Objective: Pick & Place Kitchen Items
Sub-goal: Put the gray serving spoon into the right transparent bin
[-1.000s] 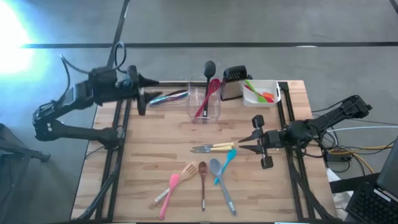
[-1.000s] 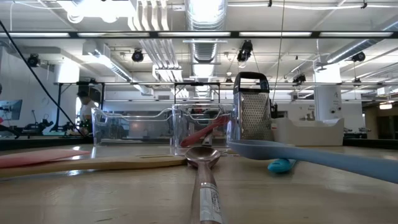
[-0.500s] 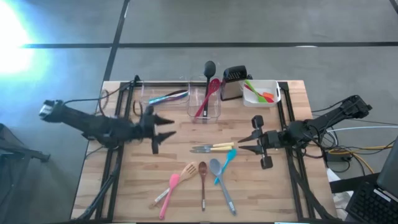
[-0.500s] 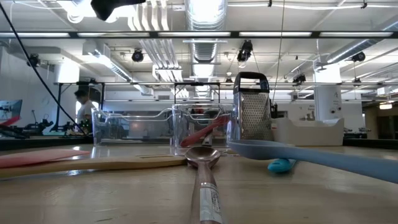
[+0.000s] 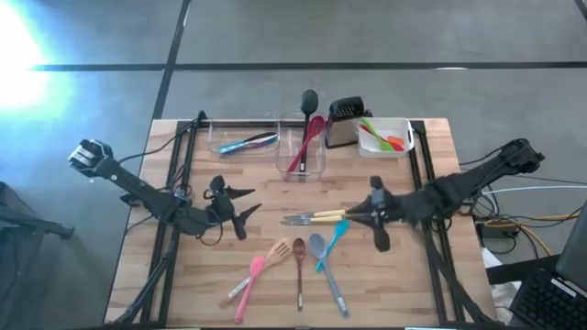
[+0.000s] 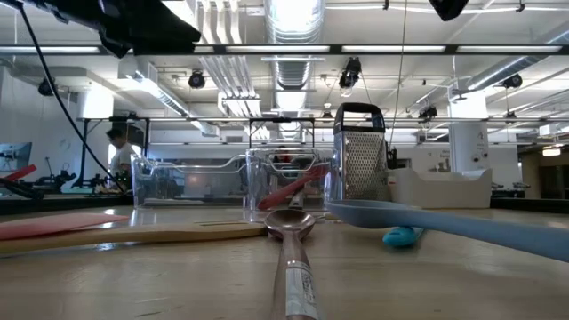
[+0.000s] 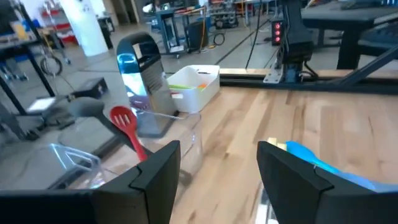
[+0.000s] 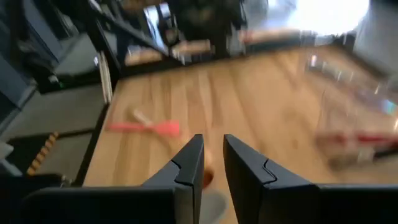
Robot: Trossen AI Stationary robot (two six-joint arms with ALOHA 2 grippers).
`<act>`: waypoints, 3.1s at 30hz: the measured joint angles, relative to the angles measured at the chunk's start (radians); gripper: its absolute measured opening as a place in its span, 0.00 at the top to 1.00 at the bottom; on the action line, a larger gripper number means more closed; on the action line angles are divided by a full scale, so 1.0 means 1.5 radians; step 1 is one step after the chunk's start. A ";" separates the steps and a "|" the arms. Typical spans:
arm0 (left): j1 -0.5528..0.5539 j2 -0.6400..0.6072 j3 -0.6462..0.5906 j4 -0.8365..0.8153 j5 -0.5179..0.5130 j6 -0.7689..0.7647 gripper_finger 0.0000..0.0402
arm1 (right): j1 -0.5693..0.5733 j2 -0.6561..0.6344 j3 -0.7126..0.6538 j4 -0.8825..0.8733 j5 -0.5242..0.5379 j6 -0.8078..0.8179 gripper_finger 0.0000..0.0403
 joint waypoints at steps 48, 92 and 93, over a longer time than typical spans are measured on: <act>-0.001 -0.086 -0.031 0.013 0.098 0.079 0.46 | 0.106 0.559 0.192 -0.148 -0.030 0.624 0.55; -0.001 -0.086 -0.031 0.007 0.097 0.078 0.46 | 0.075 0.400 0.190 -0.185 0.280 0.417 0.93; -0.001 -0.086 -0.031 0.008 0.097 0.078 0.46 | 0.065 0.389 0.190 -0.179 0.307 0.393 0.93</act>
